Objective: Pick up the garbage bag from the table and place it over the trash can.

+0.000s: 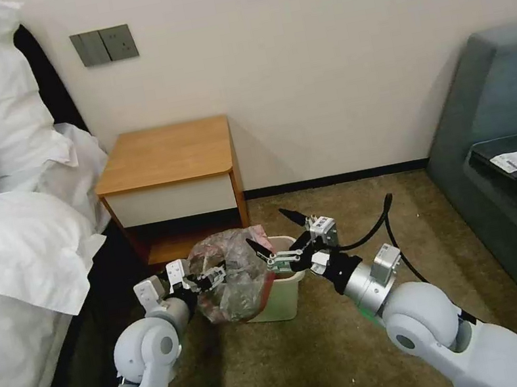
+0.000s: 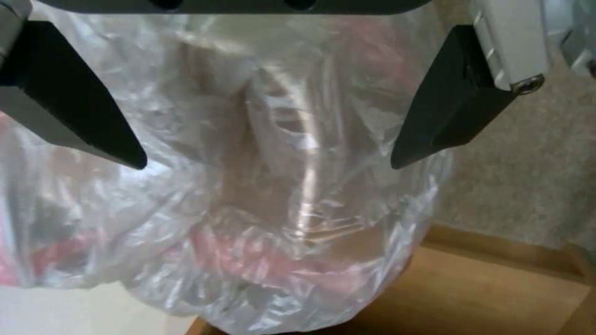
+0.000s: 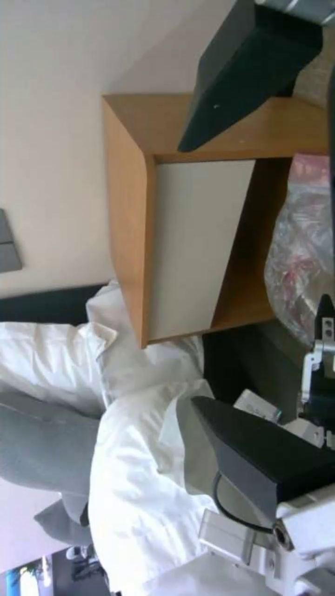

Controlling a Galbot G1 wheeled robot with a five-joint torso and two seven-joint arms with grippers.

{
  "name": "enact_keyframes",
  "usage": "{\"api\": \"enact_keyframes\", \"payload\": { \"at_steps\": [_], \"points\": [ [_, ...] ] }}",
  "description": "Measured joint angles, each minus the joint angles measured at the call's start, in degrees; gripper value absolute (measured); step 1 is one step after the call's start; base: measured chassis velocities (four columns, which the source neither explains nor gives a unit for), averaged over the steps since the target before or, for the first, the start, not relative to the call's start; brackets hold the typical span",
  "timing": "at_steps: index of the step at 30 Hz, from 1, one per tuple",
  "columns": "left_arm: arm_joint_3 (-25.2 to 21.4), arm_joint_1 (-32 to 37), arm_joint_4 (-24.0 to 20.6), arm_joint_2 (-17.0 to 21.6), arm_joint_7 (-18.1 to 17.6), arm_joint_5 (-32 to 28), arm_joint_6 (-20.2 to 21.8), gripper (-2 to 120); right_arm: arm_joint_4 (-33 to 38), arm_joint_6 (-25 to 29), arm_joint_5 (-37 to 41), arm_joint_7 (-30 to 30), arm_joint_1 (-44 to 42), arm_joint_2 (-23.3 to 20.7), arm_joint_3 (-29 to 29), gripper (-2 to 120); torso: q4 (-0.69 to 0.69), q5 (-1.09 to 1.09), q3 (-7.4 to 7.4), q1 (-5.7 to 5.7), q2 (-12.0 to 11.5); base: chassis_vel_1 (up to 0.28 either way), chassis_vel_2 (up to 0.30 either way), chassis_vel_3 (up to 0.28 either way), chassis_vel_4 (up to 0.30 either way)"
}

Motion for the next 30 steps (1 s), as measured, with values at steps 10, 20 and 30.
{"api": "enact_keyframes", "payload": {
  "at_steps": [10, 20, 30],
  "points": [
    [1.0, -1.8, 2.3, 0.3, 0.1, 0.1, 0.6, 97, 0.3, 0.3, -0.5, -0.5, -1.2, 0.6, 1.0, 100, 0.00, 0.00, 0.00, 0.00, 0.0, 0.000, 0.000, 0.000, 0.000],
    [1.9, -3.4, 4.8, 0.9, 0.4, 1.2, 0.7, 96, 0.9, 1.1, -1.4, -1.3, -3.4, 0.9, 2.5, 100, 0.00, 0.00, 0.00, 0.00, 0.0, 0.000, 0.000, 0.000, 0.000],
    [2.3, -4.1, 7.6, 1.0, 2.6, 3.3, 0.7, 94, 1.1, 1.3, -1.8, -1.4, -3.7, 1.1, 2.5, 100, 0.00, 0.00, 0.00, 0.00, 0.0, 0.000, 0.000, 0.000, 0.000]
  ]
}}
